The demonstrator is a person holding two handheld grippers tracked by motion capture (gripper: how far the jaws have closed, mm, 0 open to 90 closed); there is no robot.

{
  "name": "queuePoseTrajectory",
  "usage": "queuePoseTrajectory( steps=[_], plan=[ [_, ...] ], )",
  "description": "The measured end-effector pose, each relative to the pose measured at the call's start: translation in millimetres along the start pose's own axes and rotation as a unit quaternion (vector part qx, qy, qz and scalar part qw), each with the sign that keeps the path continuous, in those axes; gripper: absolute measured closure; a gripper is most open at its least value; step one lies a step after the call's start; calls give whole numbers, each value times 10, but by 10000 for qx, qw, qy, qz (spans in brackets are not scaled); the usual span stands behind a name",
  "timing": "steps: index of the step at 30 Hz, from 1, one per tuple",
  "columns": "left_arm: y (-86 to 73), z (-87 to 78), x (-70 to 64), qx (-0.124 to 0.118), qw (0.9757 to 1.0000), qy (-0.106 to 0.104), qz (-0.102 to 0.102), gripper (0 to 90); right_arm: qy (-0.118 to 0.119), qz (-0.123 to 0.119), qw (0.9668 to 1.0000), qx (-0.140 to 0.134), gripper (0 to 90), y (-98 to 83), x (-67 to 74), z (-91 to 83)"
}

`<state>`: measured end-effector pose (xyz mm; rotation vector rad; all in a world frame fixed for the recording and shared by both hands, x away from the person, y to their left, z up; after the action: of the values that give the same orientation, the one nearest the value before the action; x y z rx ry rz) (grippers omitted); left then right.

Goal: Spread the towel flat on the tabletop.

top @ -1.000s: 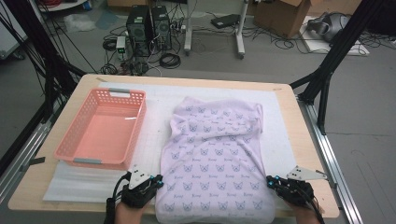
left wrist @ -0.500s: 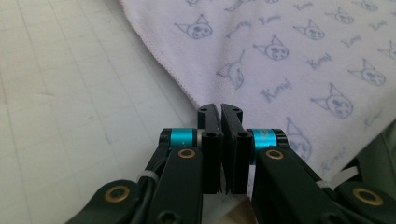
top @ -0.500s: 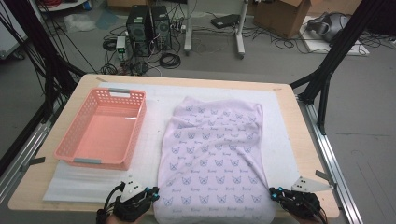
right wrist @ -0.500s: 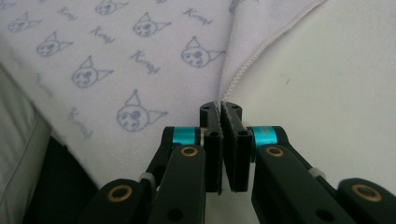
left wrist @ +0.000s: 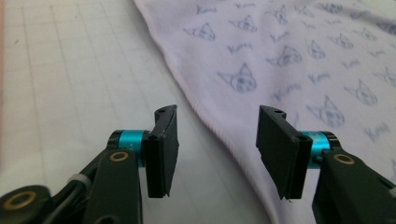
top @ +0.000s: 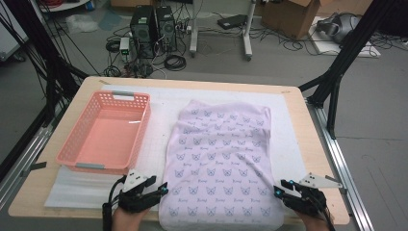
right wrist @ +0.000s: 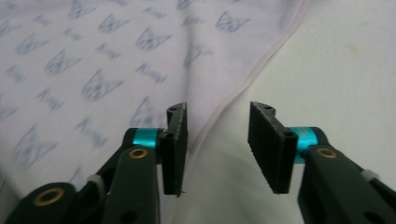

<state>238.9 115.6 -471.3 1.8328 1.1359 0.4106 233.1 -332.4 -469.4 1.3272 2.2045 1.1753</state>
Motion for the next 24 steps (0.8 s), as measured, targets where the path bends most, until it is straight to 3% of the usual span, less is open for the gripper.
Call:
queuePoseTrajectory(
  steps=[2,4,5,7,8,9,16,24],
  plan=[
    [38,95,-17,21,10000,-31,19,462,-60,70,10000,24,530,52,-36,102],
    [33,189,-61,202,9997,-74,150,469,-89,63,9999,115,543,80,-55,193],
    [32,204,-95,206,9992,74,338,476,-156,-4,9998,131,589,88,-54,218],
    [24,203,-133,244,9977,250,588,621,-268,-109,9995,158,682,93,-55,217],
    [19,195,-148,278,9982,83,529,770,-212,-121,9996,164,782,88,-55,209],
    [13,190,-159,277,9981,97,540,860,-86,-101,9997,191,828,80,-42,199],
    [-62,79,-176,237,9991,10,353,868,0,-300,9992,275,847,10,36,100],
    [-134,-121,-192,178,9990,-190,354,868,197,-324,9986,359,848,-117,80,-61]
  ],
)
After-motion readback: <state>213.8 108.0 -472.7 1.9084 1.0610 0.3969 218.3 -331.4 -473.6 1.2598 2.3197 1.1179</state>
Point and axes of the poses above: each handheld gripper's, and its own axes: z roughly forward along the jaws, y roughly out of its top, x roughly to its left, the point moved 4 cm from there along z, roughly forward along the jaws, and after that the axes turned 2 degrees about z, right-handed, at the moved point
